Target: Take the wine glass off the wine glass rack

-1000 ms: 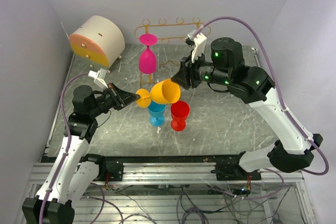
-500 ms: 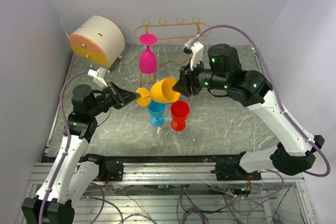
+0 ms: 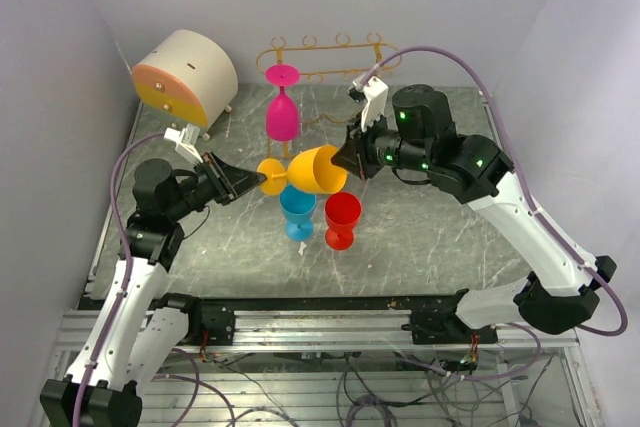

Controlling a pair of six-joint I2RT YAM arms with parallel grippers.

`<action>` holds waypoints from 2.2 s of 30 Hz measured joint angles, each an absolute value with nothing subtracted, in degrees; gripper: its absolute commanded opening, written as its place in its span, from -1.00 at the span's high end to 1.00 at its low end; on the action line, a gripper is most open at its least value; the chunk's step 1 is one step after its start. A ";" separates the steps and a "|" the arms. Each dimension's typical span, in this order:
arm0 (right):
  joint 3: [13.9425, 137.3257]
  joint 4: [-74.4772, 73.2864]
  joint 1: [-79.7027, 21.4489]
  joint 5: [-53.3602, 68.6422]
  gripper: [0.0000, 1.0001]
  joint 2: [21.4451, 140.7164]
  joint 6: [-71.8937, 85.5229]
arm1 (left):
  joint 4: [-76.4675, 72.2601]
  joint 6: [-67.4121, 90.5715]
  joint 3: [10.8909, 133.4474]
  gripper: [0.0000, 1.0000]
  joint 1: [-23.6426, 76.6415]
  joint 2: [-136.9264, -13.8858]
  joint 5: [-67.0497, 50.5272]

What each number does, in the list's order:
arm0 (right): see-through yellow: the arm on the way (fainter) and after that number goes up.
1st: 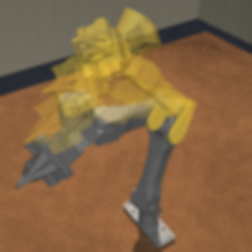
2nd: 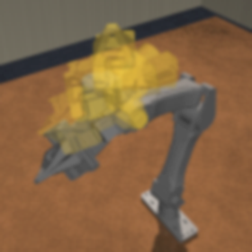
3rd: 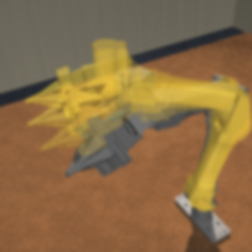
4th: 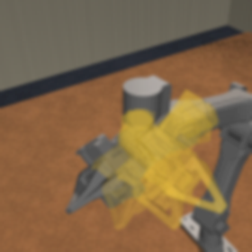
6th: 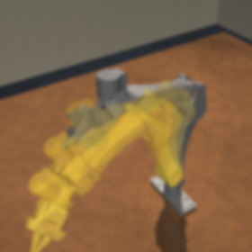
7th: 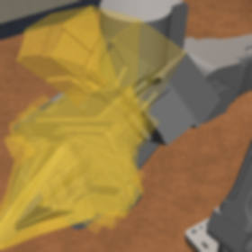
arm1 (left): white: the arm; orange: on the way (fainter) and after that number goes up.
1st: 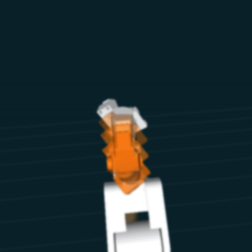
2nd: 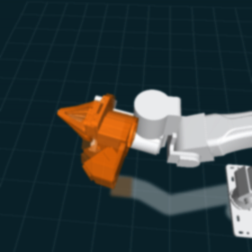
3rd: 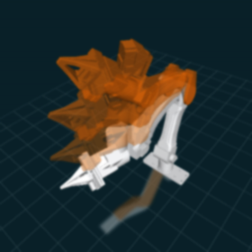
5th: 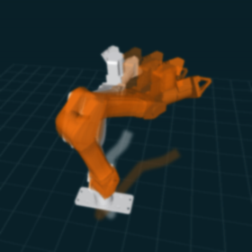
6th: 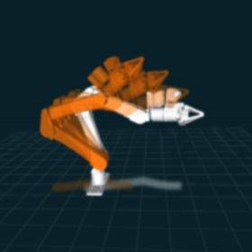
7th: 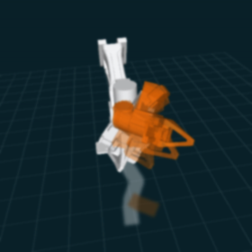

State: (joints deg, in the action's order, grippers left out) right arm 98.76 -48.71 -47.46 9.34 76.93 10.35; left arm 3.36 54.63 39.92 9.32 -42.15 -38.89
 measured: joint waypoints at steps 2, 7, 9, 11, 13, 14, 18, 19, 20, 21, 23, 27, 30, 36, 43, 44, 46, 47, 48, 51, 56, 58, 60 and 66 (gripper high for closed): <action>98.76 -47.64 -47.48 6.68 1.00 76.93 11.14 | 4.29 54.11 40.62 0.20 9.32 -42.35 -38.74; 98.76 -46.54 -47.35 -6.39 1.00 75.79 12.75 | 10.66 50.06 44.84 0.11 9.34 -44.25 -35.46; 98.80 -46.50 -47.07 -12.29 1.00 74.70 13.10 | 14.15 47.55 47.27 0.11 9.32 -45.50 -32.95; 99.66 -46.89 -46.11 -17.67 1.00 73.60 13.28 | 17.50 44.84 49.84 0.12 9.32 -46.83 -30.48; 101.43 -47.88 -44.51 -21.89 1.00 73.14 13.52 | 20.05 42.37 51.96 0.13 9.32 -48.01 -27.90; 102.35 -48.45 -43.53 -23.73 1.00 73.10 13.72 | 21.23 41.28 52.90 0.13 9.32 -48.56 -26.57; 102.54 -50.52 -38.57 -25.85 1.00 72.99 14.50 | 25.10 37.85 56.16 0.13 9.32 -51.33 -22.44; 101.73 -51.11 -36.69 -25.19 1.00 72.93 14.68 | 25.87 37.23 56.93 0.14 9.32 -52.14 -21.54; 100.60 -51.64 -34.76 -24.25 1.00 72.88 14.83 | 26.63 36.60 57.78 0.14 9.32 -53.06 -20.86; 99.11 -51.94 -32.91 -23.14 1.00 72.84 15.03 | 27.20 36.05 58.59 0.14 9.32 -54.00 -20.10; 95.72 -52.66 -29.78 -20.56 1.00 72.77 15.44 | 28.01 35.03 60.07 0.15 9.32 -55.88 -19.22; 89.17 -54.57 -25.17 -15.38 1.00 72.86 16.05 | 29.02 33.34 61.47 0.15 9.32 -58.33 -18.39; 86.43 -54.87 -23.22 -12.53 1.00 73.14 16.12 | 29.67 31.94 61.49 0.17 9.32 -59.59 -17.78; 82.04 -54.74 -22.59 -6.24 1.00 76.90 15.99 | 31.14 29.30 61.49 0.18 9.32 -60.14 -15.86; 79.29 -55.44 -22.57 -2.72 1.00 81.82 15.35 | 31.70 27.42 59.20 0.19 9.32 -58.81 -13.37; 79.29 -55.55 -22.57 -2.46 1.00 82.08 15.14 | 31.77 27.29 58.72 0.19 9.32 -58.74 -13.10; 79.26 -55.88 -22.57 -1.96 1.00 82.43 14.66 | 31.81 27.09 57.78 0.19 9.32 -58.74 -12.67; 79.13 -55.94 -22.59 -1.87 1.00 82.54 14.46 | 31.83 26.96 57.28 0.20 9.32 -58.76 -12.53; 78.91 -56.03 -22.63 -1.87 1.00 82.56 14.28 | 32.05 26.85 56.93 0.20 9.32 -58.83 -12.34; 78.08 -56.21 -22.74 -1.89 1.00 82.59 14.02 | 32.40 26.55 56.27 0.19 9.32 -59.13 -11.99; 77.38 -56.64 -23.31 -2.13 0.97 83.42 13.47 | 32.38 26.26 55.02 0.18 9.32 -59.37 -11.73; 77.23 -56.71 -23.68 -2.33 0.87 83.68 13.23 | 32.42 26.15 54.57 0.16 9.32 -59.37 -11.68; 77.21 -56.73 -24.08 -2.35 0.76 84.03 12.99 | 32.42 26.09 54.35 0.13 9.32 -59.37 -11.62; 77.36 -56.69 -24.49 -2.37 0.47 84.29 12.82 | 32.45 26.11 54.35 0.09 9.32 -59.37 -10.61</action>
State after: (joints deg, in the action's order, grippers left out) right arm 77.36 -56.69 -24.49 -2.37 84.29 12.82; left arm 32.45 26.11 54.35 9.32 -59.37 -10.61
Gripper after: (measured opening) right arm 0.226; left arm 0.450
